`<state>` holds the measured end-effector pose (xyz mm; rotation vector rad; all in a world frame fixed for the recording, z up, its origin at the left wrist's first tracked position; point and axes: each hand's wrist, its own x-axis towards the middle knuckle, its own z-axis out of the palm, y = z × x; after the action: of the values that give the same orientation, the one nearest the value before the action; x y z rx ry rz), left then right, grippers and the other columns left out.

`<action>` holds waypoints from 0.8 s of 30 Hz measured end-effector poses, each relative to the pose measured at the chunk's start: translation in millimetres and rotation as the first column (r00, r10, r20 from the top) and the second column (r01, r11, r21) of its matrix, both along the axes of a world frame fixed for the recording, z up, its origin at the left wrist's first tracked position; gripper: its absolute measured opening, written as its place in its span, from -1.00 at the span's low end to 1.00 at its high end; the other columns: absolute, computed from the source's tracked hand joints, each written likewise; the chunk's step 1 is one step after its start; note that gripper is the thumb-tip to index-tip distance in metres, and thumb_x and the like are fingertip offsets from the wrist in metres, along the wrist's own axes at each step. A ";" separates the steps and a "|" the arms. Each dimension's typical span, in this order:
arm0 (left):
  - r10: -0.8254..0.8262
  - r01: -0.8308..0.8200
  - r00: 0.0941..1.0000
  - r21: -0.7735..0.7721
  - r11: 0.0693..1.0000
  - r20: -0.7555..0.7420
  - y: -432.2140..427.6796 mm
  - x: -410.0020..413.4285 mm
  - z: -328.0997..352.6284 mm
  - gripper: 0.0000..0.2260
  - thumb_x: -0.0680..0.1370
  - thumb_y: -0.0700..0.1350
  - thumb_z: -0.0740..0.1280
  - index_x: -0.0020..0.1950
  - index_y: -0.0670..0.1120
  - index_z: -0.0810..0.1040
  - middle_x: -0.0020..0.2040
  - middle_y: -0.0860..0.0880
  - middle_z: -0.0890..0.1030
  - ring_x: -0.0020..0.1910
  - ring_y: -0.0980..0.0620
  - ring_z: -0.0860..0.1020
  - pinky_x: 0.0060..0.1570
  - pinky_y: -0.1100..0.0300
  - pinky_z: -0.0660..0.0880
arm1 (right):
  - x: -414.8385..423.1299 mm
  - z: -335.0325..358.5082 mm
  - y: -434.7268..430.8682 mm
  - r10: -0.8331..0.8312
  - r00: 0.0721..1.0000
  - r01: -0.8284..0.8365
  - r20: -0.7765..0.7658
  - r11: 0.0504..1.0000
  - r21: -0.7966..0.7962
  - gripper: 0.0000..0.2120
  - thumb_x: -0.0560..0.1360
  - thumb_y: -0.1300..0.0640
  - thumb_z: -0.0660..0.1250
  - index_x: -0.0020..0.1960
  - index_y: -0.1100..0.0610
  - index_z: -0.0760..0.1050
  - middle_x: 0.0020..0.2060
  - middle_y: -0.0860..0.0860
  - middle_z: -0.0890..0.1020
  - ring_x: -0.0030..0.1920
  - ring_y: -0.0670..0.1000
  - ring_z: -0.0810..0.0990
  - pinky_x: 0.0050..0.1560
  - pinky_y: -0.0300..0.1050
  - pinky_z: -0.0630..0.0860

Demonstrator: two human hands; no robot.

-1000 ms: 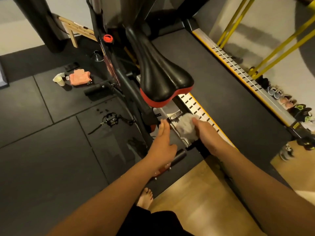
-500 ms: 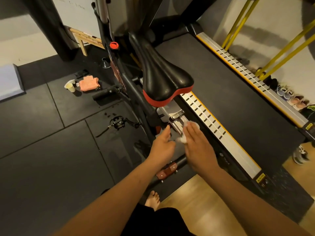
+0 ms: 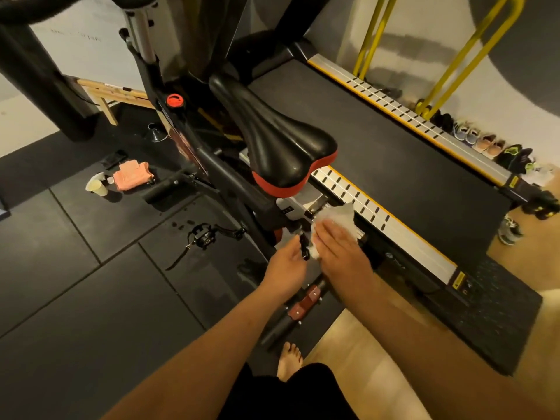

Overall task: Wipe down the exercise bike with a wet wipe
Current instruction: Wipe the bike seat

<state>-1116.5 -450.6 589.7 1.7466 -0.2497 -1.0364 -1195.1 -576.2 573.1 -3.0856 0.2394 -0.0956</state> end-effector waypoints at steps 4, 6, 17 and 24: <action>-0.035 0.037 0.997 0.029 0.999 -0.067 19.8 21.5 -2.3 -0.45 0.62 -0.35 0.16 0.58 -0.02 0.19 0.50 0.04 0.37 0.02 0.34 0.45 -0.18 0.52 0.36 | -53.1 26.5 -25.0 -0.024 0.998 0.028 -0.065 0.997 0.067 -0.37 0.28 0.26 0.57 0.31 0.09 0.49 0.29 -0.04 0.54 0.25 0.07 0.59 0.26 -0.09 0.44; -0.055 0.057 0.995 0.015 0.998 -0.086 25.1 26.4 -1.2 -0.47 0.64 -0.32 0.16 0.59 0.00 0.19 0.54 -0.02 0.32 0.09 0.28 0.48 -0.10 0.52 0.37 | -57.9 55.3 -19.6 -0.215 0.974 0.225 -0.066 0.945 0.236 -0.55 0.47 0.28 0.43 0.31 0.02 0.49 0.20 -0.12 0.59 0.04 0.02 0.67 0.06 -0.23 0.51; 0.166 -0.286 0.842 -0.163 0.944 -0.513 54.9 67.3 11.4 -0.79 0.66 -0.11 0.21 0.15 -0.10 0.62 0.02 -0.13 0.71 0.07 -0.08 0.66 0.16 0.01 0.56 | 90.0 59.7 94.5 -0.567 0.449 -0.213 -0.690 -0.818 0.534 -0.73 0.62 0.16 0.23 0.26 0.24 0.48 0.10 0.26 0.62 0.11 0.24 0.62 0.08 0.03 0.60; 0.318 -0.395 0.822 -0.070 0.916 -0.472 92.8 109.0 5.1 -0.71 0.66 -0.11 0.20 0.37 -0.13 0.48 0.25 -0.10 0.60 0.24 -0.05 0.57 0.31 0.02 0.47 | 134.1 62.4 93.1 -0.755 0.265 -0.311 -0.599 -0.655 0.688 -0.57 0.64 0.04 0.14 0.45 0.21 0.30 0.24 0.21 0.56 0.23 0.31 0.54 -0.06 0.24 0.63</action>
<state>-1007.5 -357.8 594.8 1.2874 0.2775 -1.0727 -1061.0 -483.1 635.5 -0.3397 1.1386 -0.6648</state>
